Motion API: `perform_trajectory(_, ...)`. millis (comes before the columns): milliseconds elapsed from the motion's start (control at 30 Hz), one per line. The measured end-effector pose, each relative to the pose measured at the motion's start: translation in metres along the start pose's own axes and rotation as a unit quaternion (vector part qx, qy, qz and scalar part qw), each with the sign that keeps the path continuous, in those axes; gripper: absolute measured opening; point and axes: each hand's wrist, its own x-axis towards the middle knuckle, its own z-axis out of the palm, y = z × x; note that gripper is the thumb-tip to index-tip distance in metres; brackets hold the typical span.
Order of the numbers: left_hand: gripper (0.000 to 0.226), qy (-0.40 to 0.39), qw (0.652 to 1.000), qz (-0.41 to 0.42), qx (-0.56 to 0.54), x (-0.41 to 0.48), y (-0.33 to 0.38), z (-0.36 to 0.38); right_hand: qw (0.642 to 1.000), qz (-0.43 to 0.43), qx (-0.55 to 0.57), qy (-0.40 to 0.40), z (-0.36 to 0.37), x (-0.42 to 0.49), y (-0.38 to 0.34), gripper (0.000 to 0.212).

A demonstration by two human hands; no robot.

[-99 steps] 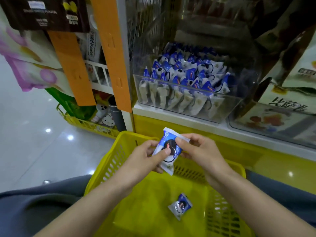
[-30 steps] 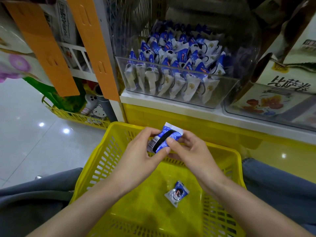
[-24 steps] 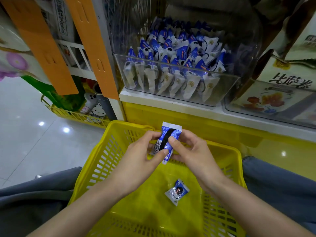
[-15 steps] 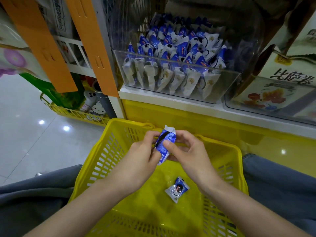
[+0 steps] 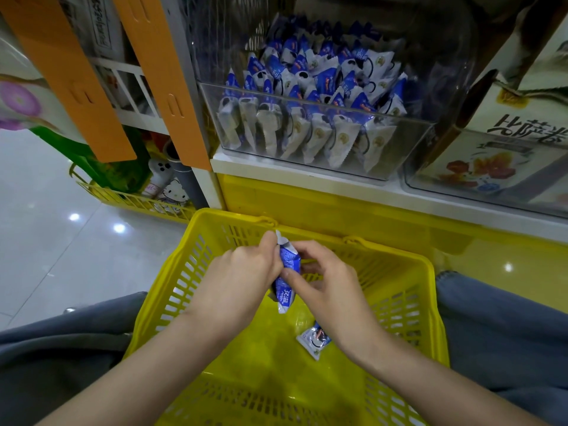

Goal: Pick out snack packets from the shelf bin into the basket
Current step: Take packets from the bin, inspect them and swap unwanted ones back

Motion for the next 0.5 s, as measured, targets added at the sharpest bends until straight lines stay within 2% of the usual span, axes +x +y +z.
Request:
perform_trajectory(100, 0.016, 0.025, 0.997, -0.014, -0.075, 0.000, -0.001, 0.003, 1.000, 0.012, 0.007, -0.003, -0.001, 0.002, 0.000, 0.031)
perform_trajectory(267, 0.023, 0.076, 0.978, -0.076, -0.178, 0.005, 0.000, 0.007, 0.995, 0.050, 0.068, -0.059, 0.001, 0.003, -0.004, 0.036)
perform_trajectory(367, 0.012, 0.033, 0.960, -0.092, -0.263, 0.005, 0.004, 0.011, 0.997, 0.043, 0.057, -0.026, -0.004, 0.008, -0.002, 0.037)
perform_trajectory(433, 0.020, 0.007, 0.955, -0.090, -0.284, 0.004, 0.005, 0.012, 0.997, 0.054, 0.051, -0.022, -0.006, 0.009, -0.001, 0.041)
perform_trajectory(500, 0.023, -0.006, 0.949, -0.089, -0.301, 0.005, 0.004, 0.011, 0.997, 0.047, 0.044, -0.031, -0.006, 0.008, 0.000, 0.035)
